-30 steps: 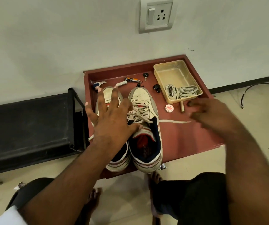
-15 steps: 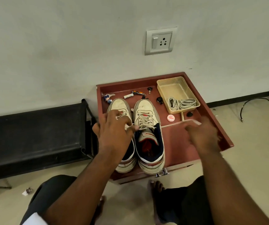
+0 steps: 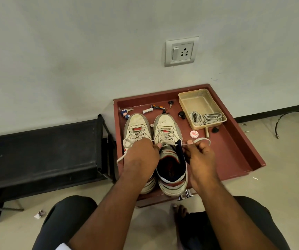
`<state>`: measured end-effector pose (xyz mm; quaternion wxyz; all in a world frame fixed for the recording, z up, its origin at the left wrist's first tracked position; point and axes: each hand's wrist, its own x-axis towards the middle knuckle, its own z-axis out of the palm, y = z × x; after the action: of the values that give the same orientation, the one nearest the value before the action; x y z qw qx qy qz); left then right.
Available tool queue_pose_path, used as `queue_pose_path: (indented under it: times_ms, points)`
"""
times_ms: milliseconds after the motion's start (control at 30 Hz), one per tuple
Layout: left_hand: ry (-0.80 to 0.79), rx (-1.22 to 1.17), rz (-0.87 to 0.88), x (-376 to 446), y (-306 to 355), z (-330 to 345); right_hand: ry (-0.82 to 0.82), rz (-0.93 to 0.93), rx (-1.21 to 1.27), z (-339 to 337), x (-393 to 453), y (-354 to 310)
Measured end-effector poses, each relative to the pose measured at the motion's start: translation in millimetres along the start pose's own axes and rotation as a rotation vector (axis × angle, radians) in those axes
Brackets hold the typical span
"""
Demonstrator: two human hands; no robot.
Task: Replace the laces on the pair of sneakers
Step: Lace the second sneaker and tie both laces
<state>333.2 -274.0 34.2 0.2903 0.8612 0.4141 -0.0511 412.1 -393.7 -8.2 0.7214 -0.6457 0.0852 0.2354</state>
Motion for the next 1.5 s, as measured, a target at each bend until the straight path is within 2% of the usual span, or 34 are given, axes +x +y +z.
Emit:
queue_pose_path:
  times_ms: [100, 233, 367, 633, 800, 967, 1067, 1233, 1500]
  points:
    - [-0.017, -0.162, -0.072, 2.2, 7.7, 2.5, 0.006, 0.028, 0.088, -0.7, -2.7, -3.2]
    - [0.179, -0.487, -0.088, 2.5, 18.4, -0.7, -0.033, 0.048, 0.110, -4.7, 1.8, -10.6]
    - [0.224, -0.573, -0.027, 7.0, 18.8, -7.4, -0.048, 0.124, 0.112, -14.6, 10.0, -14.8]
    - [0.402, -0.940, -0.238, -8.0, -22.4, 4.7, 0.011, 0.193, 0.183, -19.6, 24.8, -10.8]
    - [0.456, -1.097, -0.222, -12.6, -13.1, -14.0, -0.036, -0.006, 0.171, -16.8, 15.7, -24.6]
    - [0.229, -1.137, 0.032, -26.3, -4.2, -58.1, -0.232, -0.210, 0.017, -0.8, -16.5, -50.5]
    - [0.206, -1.156, 0.172, -39.0, 8.6, -85.2, -0.264, -0.352, -0.048, 13.3, -41.4, -75.5]
    - [0.195, -1.067, 0.296, -54.6, 35.0, -124.0, -0.346, -0.448, -0.017, 28.0, -76.6, -129.3]
    - [0.274, -0.954, 0.394, -63.2, 60.8, -150.4, -0.346, -0.731, -0.330, 36.0, -92.2, -173.5]
